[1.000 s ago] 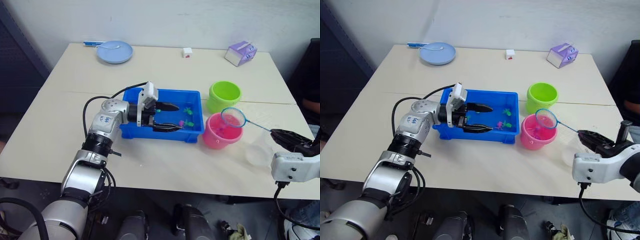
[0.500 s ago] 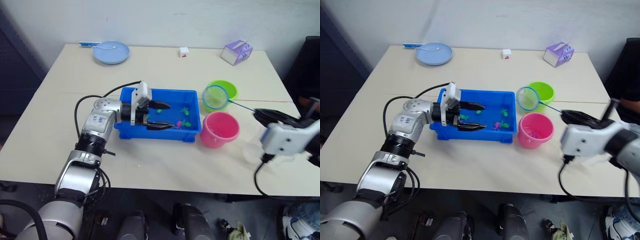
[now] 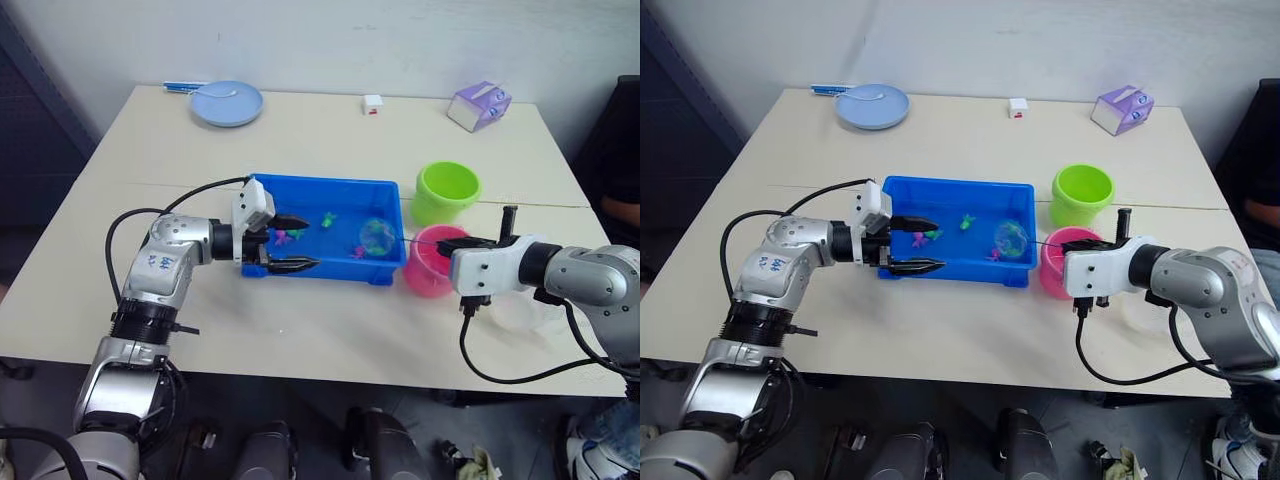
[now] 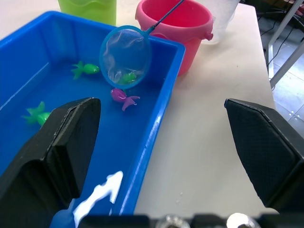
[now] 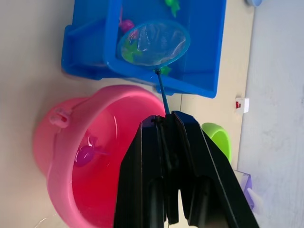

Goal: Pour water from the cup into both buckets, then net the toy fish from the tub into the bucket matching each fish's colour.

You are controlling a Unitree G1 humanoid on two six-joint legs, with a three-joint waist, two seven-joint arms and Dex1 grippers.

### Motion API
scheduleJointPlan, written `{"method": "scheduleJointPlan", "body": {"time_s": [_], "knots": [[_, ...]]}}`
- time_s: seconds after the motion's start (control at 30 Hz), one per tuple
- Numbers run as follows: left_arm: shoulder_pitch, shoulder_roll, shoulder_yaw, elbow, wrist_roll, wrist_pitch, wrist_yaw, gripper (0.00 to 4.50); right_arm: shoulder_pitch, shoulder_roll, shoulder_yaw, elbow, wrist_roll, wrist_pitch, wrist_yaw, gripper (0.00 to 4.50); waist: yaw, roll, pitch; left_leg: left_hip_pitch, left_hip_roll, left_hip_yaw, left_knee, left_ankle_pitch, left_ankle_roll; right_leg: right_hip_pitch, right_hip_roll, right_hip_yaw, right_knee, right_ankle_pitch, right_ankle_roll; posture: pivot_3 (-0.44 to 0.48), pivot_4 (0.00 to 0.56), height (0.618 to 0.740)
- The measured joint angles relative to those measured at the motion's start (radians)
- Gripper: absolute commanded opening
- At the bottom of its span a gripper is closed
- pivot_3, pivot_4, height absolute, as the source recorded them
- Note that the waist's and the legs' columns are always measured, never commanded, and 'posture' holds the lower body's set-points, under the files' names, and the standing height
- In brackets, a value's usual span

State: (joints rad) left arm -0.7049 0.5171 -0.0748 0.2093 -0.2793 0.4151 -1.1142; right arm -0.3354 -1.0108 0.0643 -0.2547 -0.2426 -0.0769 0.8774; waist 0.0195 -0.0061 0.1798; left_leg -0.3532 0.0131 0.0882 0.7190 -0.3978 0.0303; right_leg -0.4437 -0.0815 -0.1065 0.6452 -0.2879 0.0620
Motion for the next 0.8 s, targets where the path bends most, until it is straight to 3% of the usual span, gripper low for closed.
{"method": "scheduleJointPlan", "body": {"time_s": [0.43,0.8], "knots": [[0.032,0.006,0.016,-0.079,-0.027,0.051,0.043,4.50,-0.198,0.021,0.134,0.188,-0.170,-0.168,-0.033,0.78,-0.018,0.000,0.000,0.000,0.000,0.000,0.001,0.000,0.000,0.000,-0.001,0.000,0.001,0.000,0.000,0.000,0.150,0.739],[0.030,0.001,0.016,-0.076,-0.027,0.034,0.047,4.50,-0.225,0.037,0.163,0.219,-0.204,-0.201,-0.034,0.78,-0.019,0.000,0.000,0.000,0.000,0.000,0.001,0.000,0.000,0.000,-0.002,0.000,0.001,0.000,0.000,0.000,0.150,0.739]]}}
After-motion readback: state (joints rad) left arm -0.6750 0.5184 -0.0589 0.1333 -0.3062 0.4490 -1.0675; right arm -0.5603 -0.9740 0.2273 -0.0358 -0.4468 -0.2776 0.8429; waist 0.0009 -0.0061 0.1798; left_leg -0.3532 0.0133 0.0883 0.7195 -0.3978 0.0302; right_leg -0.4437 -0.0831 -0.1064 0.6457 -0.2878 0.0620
